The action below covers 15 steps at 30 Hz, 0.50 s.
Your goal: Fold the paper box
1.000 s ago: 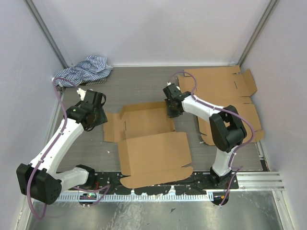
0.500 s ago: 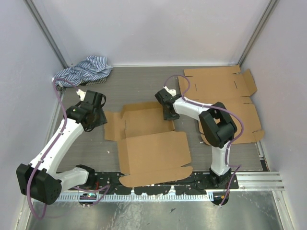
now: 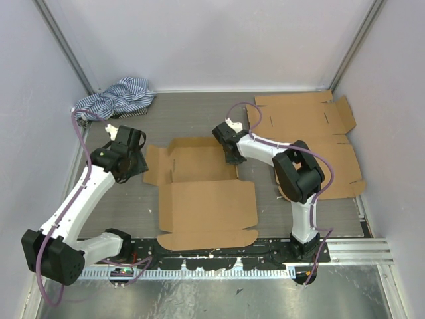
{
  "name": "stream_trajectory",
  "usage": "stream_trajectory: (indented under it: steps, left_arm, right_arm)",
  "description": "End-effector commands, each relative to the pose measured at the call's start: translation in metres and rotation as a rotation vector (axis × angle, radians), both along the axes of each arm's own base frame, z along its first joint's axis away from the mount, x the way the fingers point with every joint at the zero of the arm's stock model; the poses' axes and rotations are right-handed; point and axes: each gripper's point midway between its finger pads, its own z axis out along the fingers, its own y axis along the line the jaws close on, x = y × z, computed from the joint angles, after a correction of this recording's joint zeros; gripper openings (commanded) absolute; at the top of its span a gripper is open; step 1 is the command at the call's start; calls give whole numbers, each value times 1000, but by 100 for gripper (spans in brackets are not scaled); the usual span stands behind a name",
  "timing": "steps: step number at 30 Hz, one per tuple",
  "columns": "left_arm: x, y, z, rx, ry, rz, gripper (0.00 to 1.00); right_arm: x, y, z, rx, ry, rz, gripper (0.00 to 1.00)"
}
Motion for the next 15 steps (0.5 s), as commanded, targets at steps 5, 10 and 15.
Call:
stream_trajectory:
  steps: [5, 10, 15]
  left_arm:
    - [8, 1, 1, 17, -3, 0, 54]
    - [29, -5, -11, 22, 2, -3, 60]
    - [59, -16, -35, -39, 36, -9, 62]
  right_arm:
    - [-7, -20, -12, -23, 3, -15, 1]
    - [-13, -33, -19, 76, 39, -15, 1]
    - [-13, -32, -11, 120, 36, 22, 1]
